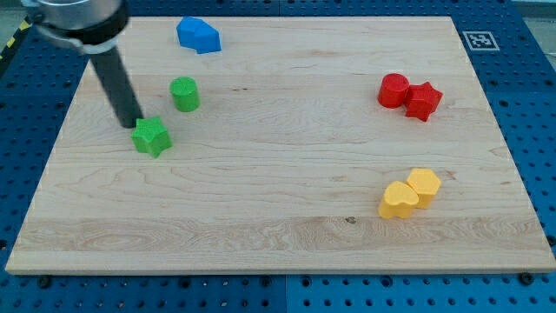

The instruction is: Place the green star to the bottom right of green circle

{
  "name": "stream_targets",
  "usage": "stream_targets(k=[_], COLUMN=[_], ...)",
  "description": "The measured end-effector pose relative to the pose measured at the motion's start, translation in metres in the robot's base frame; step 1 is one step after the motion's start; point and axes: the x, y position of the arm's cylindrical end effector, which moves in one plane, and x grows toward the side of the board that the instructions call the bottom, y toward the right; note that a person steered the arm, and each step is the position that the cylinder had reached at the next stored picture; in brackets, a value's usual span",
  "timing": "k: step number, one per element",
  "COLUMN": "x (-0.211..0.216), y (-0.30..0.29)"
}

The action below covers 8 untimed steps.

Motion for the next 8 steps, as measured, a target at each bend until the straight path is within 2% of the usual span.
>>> stream_targets(k=[1, 3, 8], x=[0.024, 0.043, 0.04], y=[-0.006, 0.009, 0.078])
